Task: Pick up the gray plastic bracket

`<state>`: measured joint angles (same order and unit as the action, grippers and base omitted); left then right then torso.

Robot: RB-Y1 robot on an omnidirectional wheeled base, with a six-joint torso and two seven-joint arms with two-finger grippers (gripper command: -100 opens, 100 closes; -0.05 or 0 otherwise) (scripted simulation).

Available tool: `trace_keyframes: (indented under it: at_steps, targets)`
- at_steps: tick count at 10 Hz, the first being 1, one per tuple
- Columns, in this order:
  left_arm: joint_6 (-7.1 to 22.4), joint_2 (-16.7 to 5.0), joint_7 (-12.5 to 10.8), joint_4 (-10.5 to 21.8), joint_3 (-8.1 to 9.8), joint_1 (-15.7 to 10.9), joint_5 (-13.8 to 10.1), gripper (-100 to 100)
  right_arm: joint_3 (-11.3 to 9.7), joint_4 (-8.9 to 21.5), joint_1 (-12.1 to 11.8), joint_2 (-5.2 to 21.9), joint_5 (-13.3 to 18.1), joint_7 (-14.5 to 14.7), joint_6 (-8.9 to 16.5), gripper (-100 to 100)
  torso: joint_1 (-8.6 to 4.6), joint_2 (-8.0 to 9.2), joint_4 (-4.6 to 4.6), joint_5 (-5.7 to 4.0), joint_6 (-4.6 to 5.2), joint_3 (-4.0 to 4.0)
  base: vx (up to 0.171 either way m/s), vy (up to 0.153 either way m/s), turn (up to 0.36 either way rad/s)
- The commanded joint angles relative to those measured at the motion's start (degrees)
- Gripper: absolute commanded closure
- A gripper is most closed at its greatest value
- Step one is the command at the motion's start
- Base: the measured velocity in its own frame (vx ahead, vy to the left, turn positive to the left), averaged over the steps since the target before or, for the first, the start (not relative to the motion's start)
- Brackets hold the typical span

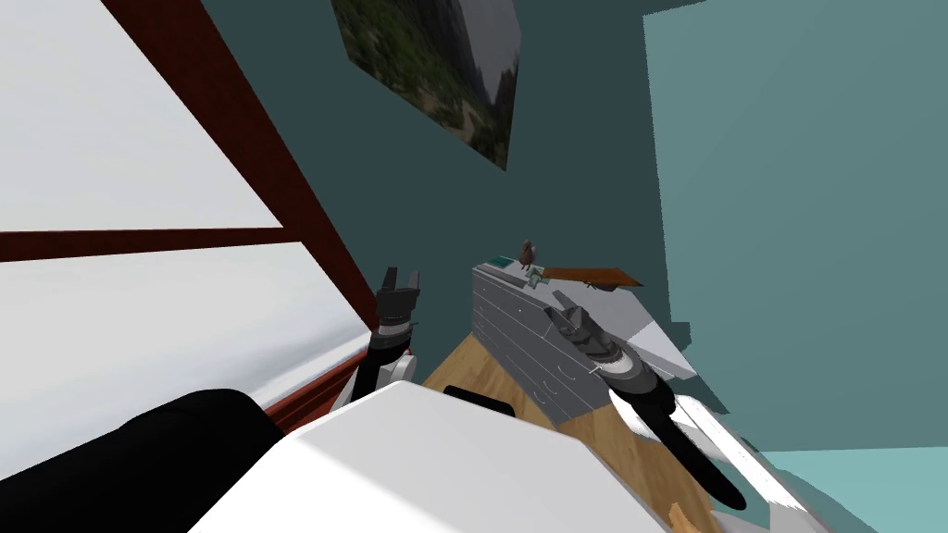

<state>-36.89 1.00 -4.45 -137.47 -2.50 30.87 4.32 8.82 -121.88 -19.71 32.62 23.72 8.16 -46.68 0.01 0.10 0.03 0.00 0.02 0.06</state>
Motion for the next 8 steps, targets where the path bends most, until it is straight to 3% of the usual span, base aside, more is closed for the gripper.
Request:
trace_keyframes:
  at_steps: [1, 2, 3, 4, 7, 8]
  targets:
    - [0.00, 0.00, 0.00, 0.00, 0.00, 0.00, 0.00, 0, 0.95, 1.56, 1.03, 2.86, 2.67, 1.00, -1.42, -100, 0.00, 0.00, 0.00, 0.00, 0.00, 0.00, -0.035, 0.029, 0.146]
    - [0.00, 0.00, 0.00, 0.00, 0.00, 0.00, 0.00, 0, 0.95, 1.56, 1.03, 3.77, 2.67, 1.00, -1.42, -100, 0.04, 0.01, 0.00, 0.01, -0.02, 0.00, -0.024, 0.023, 0.066]
    - [0.00, 0.00, 0.00, 0.00, 0.00, 0.00, 0.00, 0, 1.69, 3.06, 1.89, 5.81, 5.05, 2.03, -2.72, -100, 0.02, -0.02, 0.00, 0.01, 0.01, -0.01, -0.026, 0.023, 0.159]
    - [0.00, 0.00, 0.00, 0.00, 0.00, 0.00, 0.00, 0, 1.69, 3.06, 1.89, 6.83, 5.05, 2.03, -2.72, -100, 0.02, -0.03, -0.01, 0.01, -0.03, -0.02, -0.018, 0.015, 0.066]
    - [0.00, 0.00, 0.00, 0.00, 0.00, 0.00, 0.00, 0, 3.12, 6.29, 3.56, 12.08, 9.79, 4.38, -5.37, -100, 0.00, -0.06, -0.01, 0.00, 0.01, -0.04, -0.014, 0.022, 0.113]
    - [0.00, 0.00, 0.00, 0.00, 0.00, 0.00, 0.00, 0, 3.12, 6.29, 3.56, 13.06, 9.79, 4.38, -5.37, -100, 0.02, -0.06, -0.02, 0.00, -0.01, -0.04, -0.010, 0.018, 0.069]
